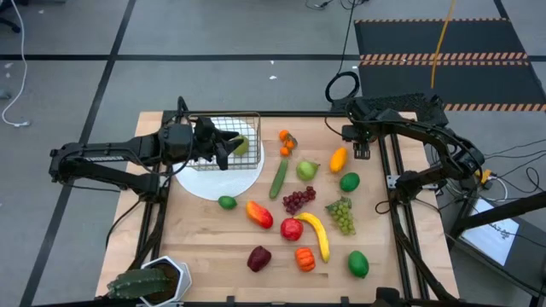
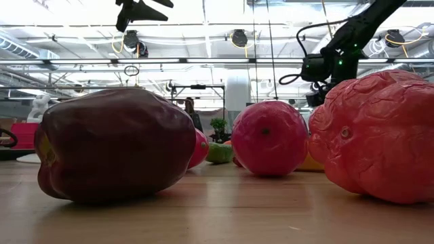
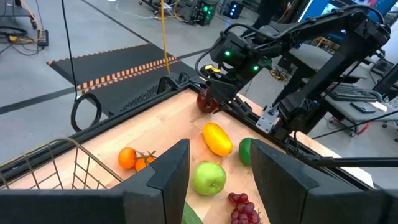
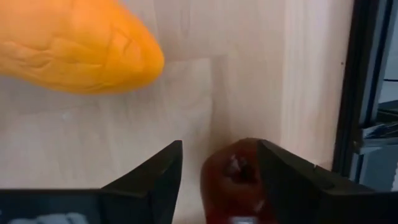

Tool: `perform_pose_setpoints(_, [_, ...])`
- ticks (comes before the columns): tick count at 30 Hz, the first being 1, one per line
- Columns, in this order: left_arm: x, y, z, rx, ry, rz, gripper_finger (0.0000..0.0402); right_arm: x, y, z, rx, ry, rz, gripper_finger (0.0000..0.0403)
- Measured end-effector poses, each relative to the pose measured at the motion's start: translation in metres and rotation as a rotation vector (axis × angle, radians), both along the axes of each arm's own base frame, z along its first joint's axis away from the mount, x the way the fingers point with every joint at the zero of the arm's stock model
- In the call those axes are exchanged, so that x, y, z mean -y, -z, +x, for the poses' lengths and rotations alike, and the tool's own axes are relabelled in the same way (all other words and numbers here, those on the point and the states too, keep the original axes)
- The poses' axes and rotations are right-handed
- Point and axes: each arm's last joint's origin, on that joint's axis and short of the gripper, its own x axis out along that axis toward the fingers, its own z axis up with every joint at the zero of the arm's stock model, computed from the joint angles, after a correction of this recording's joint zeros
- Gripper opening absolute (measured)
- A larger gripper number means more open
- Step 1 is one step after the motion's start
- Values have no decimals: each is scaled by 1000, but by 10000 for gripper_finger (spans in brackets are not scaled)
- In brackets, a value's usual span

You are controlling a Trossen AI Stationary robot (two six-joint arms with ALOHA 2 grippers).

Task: Build produce basket
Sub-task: Put the top apple into the wired basket

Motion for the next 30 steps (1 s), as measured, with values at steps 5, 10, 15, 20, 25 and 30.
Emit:
perform_pose_setpoints(5, [0, 0, 0, 0, 0, 0, 170, 2, 0, 0, 5, -2, -12, 175])
perform_pose_setpoints(10, [0, 0, 0, 0, 0, 0, 170, 6, 0, -2, 5, -25, -30, 162])
perform_pose_setpoints(15, [0, 0, 0, -3, 1, 7, 170, 6, 0, -2, -2, -55, -39, 147])
perform_pose_setpoints(20, [0, 0, 0, -3, 1, 7, 170, 0, 12, -8, -62, -70, -27, 136])
perform_pose_setpoints(25, [0, 0, 0, -3, 1, 7, 170, -1, 19, -10, -92, -64, -54, 132])
perform_pose_setpoints(30, [0, 0, 0, -4, 1, 9, 170, 0, 19, -10, -84, -65, -67, 132])
